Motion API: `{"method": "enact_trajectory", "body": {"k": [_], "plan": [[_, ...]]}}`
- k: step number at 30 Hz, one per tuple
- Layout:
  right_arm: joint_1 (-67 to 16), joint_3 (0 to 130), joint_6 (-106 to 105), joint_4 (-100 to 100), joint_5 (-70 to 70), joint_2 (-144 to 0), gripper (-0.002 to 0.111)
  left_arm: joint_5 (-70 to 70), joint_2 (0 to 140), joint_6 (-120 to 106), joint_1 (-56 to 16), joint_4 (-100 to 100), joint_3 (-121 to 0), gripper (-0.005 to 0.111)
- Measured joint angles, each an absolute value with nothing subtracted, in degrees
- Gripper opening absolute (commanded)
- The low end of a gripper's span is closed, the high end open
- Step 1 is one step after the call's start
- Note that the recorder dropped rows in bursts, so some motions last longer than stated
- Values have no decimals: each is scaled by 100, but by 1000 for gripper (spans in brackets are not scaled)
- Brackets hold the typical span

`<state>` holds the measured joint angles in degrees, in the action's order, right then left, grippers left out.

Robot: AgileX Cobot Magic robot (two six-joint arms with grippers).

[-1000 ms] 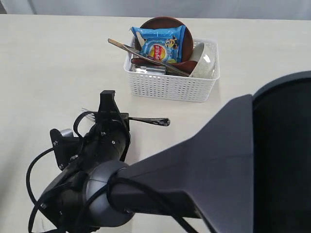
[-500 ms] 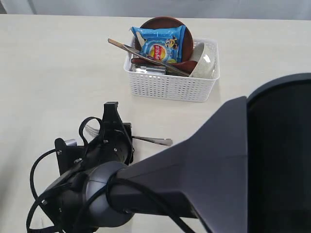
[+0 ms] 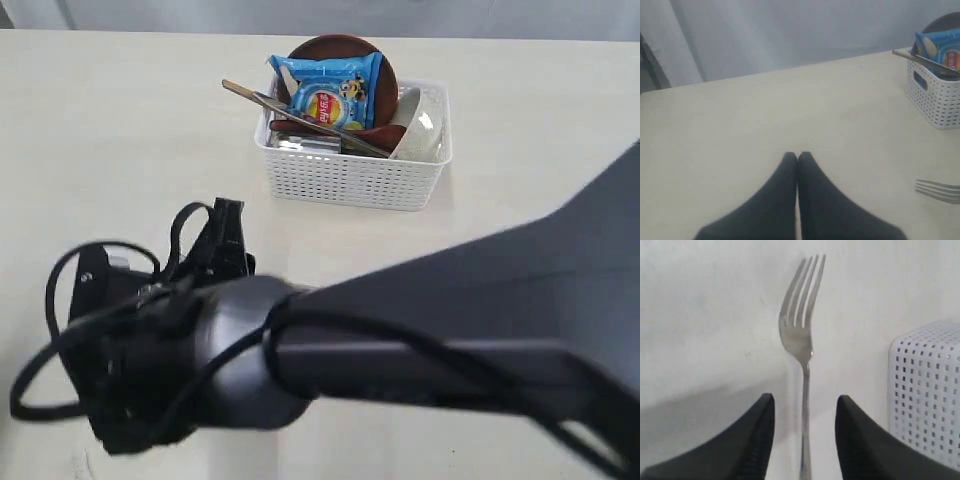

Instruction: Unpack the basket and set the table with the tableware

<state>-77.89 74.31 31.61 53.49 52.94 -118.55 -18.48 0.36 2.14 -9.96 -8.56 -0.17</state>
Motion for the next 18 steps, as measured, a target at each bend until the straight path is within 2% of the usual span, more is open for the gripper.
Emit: {"method": "enact_trajectory", "body": {"k": [3,10,12,14,15,18], "plan": [[-7356,7664,2561,4001,4893,-11514,32,-1848,36,214,-996,-856,-17,0],[-5588,8321,-244,-112,4866,-11462,32,-1848,36,214,-996,-856,-17,0],[-5227,8360,-813,-542,4909,-11506,32,-1848,36,214,-996,-856,-17,0],[-5163,8360,-1165,-556,5004,-11630,42,-1848,36,214,-996,-856,-17,0],[-5173,8368,-1294,-556,5056,-11678,50,-1848,36,214,-996,-856,-17,0],[-5412,8368,-1436,-225,5155,-11918,50,-1848,36,214,-996,-856,-17,0]]}}
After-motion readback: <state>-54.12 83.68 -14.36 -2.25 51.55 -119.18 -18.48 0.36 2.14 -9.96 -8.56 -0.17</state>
